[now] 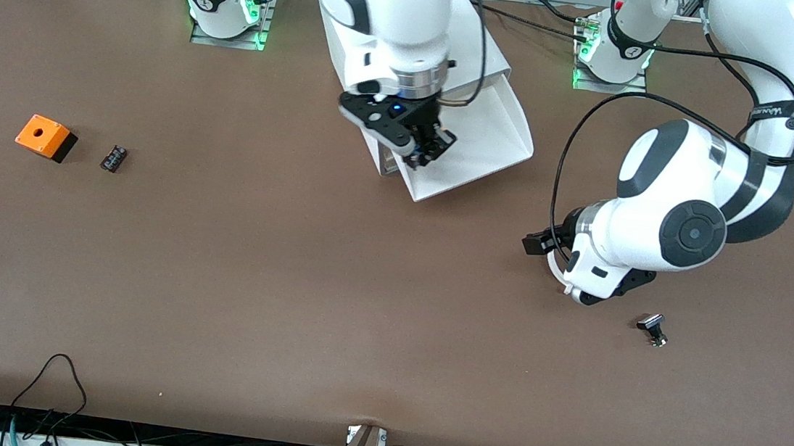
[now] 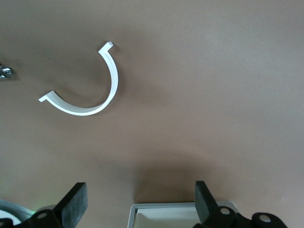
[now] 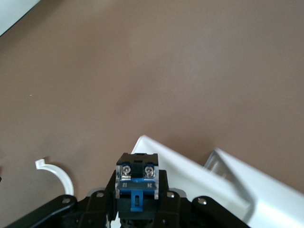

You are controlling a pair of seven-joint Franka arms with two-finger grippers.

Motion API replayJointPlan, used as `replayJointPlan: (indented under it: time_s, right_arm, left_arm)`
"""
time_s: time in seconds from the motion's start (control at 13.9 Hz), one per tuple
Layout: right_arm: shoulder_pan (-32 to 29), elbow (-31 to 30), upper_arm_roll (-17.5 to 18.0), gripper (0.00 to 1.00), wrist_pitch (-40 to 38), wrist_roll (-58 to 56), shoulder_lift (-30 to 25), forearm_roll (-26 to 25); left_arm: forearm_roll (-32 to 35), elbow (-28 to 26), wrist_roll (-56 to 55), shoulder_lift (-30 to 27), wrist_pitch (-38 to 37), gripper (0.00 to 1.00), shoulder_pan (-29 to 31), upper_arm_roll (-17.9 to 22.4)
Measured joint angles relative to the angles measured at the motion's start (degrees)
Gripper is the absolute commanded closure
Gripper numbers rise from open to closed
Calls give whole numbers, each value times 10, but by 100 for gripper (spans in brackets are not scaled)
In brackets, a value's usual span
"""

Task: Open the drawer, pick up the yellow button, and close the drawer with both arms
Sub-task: 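Push the drawer closed with the left gripper while the right gripper carries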

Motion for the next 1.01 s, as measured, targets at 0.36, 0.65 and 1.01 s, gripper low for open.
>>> replayJointPlan:
  time_s: [0.36, 0.65, 1.01]
  right_arm:
    - [-105, -6, -4, 100, -77, -273, -28, 38]
    - [-167, -54, -11, 100, -82, -410, -46, 42]
    - [-194, -111, -61, 100, -64, -519, -50, 42]
  left_arm:
    - [1, -208, -15, -107, 164, 3, -11, -39]
    - [1, -296, -56, -150, 199, 3, -11, -70]
    - [2, -336, -85, -155, 200, 2, -10, -115]
